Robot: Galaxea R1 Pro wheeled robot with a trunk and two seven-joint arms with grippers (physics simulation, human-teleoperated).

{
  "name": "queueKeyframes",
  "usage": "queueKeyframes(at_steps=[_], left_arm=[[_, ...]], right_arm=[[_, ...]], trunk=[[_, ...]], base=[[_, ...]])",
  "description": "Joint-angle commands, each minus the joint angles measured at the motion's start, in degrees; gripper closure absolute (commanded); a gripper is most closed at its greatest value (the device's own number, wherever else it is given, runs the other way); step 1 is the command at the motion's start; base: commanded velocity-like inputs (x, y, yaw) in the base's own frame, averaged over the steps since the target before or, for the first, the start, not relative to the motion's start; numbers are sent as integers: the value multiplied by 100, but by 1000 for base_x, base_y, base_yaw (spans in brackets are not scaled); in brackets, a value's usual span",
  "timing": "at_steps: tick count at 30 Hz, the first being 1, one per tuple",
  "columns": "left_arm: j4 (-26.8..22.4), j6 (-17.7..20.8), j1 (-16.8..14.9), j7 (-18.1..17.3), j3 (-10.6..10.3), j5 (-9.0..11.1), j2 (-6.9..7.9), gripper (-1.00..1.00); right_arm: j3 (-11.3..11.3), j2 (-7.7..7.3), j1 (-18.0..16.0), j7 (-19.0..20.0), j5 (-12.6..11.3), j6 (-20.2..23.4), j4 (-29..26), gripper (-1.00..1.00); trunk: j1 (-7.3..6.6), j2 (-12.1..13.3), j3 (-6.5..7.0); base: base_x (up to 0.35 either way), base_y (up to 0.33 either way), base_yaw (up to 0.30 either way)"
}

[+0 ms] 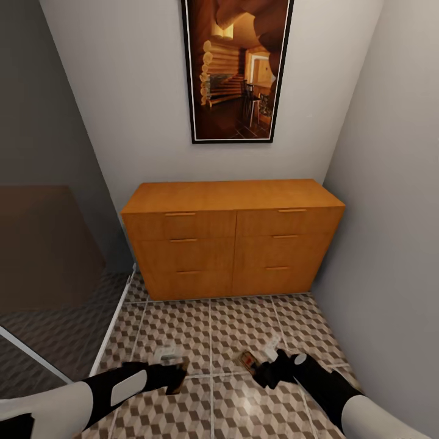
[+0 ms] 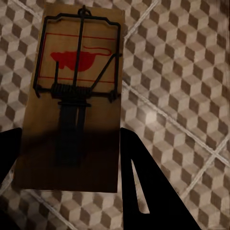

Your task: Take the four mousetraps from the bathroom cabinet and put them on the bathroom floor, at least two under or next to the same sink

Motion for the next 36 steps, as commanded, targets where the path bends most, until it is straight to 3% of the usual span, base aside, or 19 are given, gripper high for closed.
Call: queueKeyframes(at_steps=[1, 5, 7, 13, 31, 36], left_arm=[[-10, -65, 18, 3, -37, 39, 4, 100], [224, -255, 116, 4, -65, 39, -15, 100], [603, -396, 236, 4, -117, 39, -89, 100], [669, -419, 291, 4, -123, 41, -100, 100], [687, -425, 301, 5, -123, 48, -81, 100], [780, -425, 304, 17, -124, 48, -72, 100]], right_arm=[[-108, 5, -2, -10, -24, -25, 90, 100], [-638, 69, 1, -51, -24, -319, 544, 100], [-849, 195, 1, -116, -24, -754, 1094, 100], [-873, 265, 1, -194, -24, -1097, 1395, 100], [-875, 277, 6, -204, -19, -1159, 1443, 100], [-875, 279, 191, -583, -20, -1549, 1540, 100]], trunk=[[0, -3, -5], [0, -3, -5], [0, -3, -5], [0, -3, -5], [0, -3, -5], [0, -3, -5]], base=[[0, 0, 0], [0, 0, 0], [0, 0, 0], [-3, 0, 0], [-125, 0, 0], [0, 0, 0]])
